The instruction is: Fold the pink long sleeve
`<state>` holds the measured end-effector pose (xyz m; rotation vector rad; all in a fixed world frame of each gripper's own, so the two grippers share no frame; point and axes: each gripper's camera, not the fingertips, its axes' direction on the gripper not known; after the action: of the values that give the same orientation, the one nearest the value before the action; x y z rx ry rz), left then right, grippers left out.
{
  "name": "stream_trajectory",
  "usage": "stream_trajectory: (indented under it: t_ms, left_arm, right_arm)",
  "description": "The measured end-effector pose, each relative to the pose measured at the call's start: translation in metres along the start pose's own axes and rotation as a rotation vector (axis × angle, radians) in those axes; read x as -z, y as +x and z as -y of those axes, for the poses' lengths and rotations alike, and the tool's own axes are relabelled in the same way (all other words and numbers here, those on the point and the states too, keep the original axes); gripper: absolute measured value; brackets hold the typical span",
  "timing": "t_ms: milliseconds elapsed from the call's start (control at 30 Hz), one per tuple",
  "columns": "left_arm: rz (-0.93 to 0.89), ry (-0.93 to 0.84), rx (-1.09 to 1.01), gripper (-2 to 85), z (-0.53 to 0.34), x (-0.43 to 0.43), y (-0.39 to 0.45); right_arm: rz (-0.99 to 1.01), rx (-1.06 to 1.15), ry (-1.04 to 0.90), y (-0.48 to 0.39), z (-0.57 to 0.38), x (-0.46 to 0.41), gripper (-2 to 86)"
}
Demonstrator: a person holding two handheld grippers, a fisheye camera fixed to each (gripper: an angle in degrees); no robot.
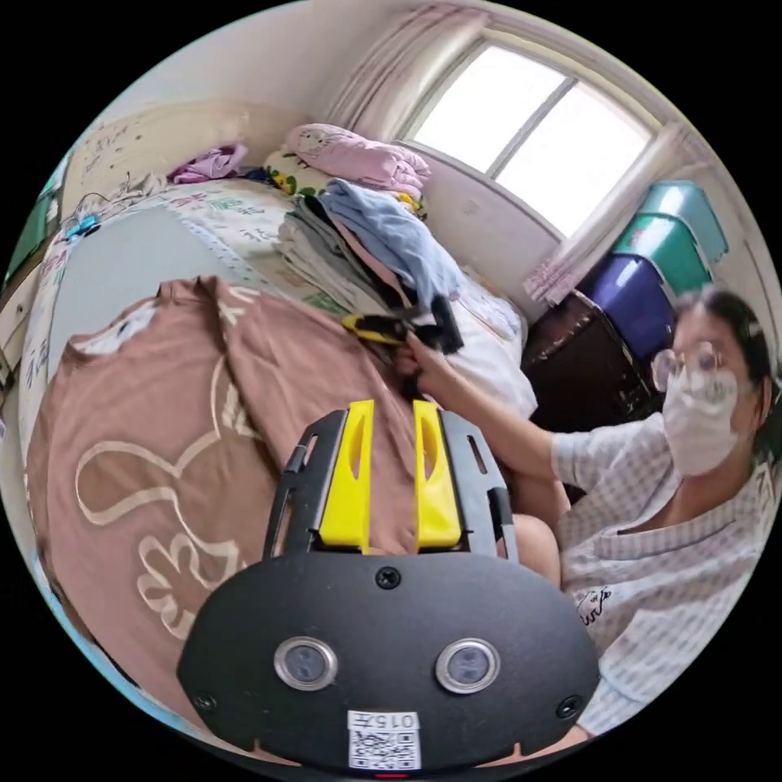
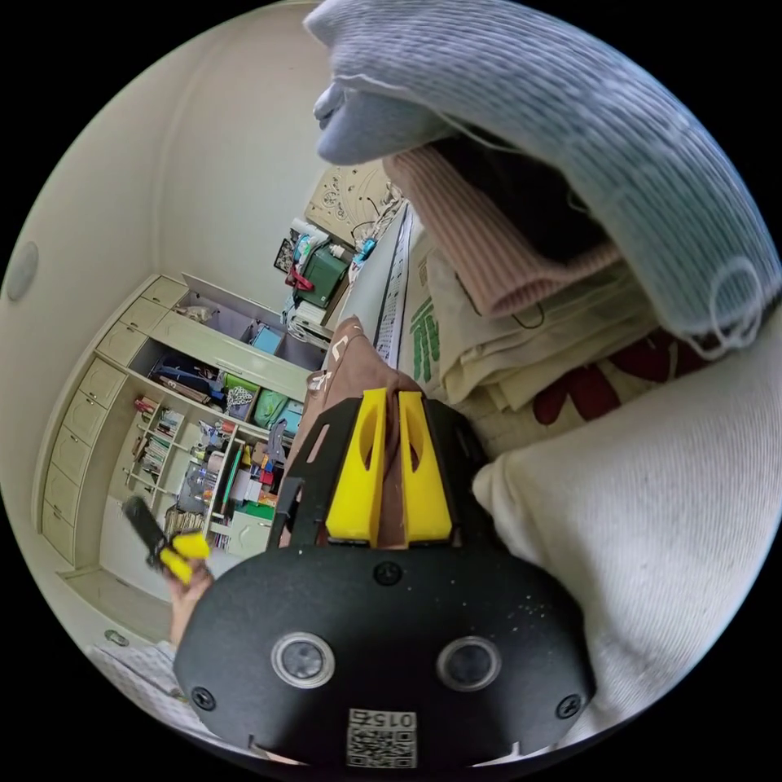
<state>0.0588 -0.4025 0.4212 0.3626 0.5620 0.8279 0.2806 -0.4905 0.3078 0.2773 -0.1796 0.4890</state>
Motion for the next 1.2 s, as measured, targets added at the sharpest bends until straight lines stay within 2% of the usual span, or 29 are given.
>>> stream_trajectory:
  t_ms: [67, 233, 400, 567, 733, 900, 1100, 1200]
  left_arm:
    - [0.106, 0.037, 0.03, 11.4, -0.059, 0.005, 0.058]
    - [0.335, 0.026, -0.014, 7.7, -0.1, -0.02, 0.11]
    - [0.348, -0.103, 0.008, 1.3, -0.098, -0.05, 0.109]
    - [0.248, -0.015, 0.113, 0.1, -0.095, -0.034, 0.097]
    - [0.335, -0.06, 0.088, -0.2, -0.079, -0.028, 0.12]
    - [0.285, 0.019, 0.169, -0.2, -0.082, -0.012, 0.121]
    - [0.343, 0.078, 0.194, -0.1, -0.079, 0.004, 0.144]
    - [0.354, 0.095, 0.193, -0.1, -0.077, 0.014, 0.155]
  right_arm:
    - [-0.001, 0.005, 0.0, 0.003, -0.003, 0.0, 1.4]
    - [0.004, 0.01, -0.006, 0.015, -0.011, 0.0, 1.1]
    - [-0.002, -0.006, -0.015, 0.033, -0.02, -0.003, 0.6]
    - [-0.029, -0.019, -0.02, 0.058, -0.031, -0.011, 0.2]
    - [-0.042, -0.027, 0.009, 0.084, -0.051, -0.013, 0.0]
    - [-0.022, -0.017, 0.005, 0.115, -0.078, -0.019, 0.1]
    - [0.094, -0.081, 0.068, 0.138, -0.159, 0.026, -0.1]
    - [0.118, 0.012, -0.012, 0.138, -0.215, 0.05, -0.3]
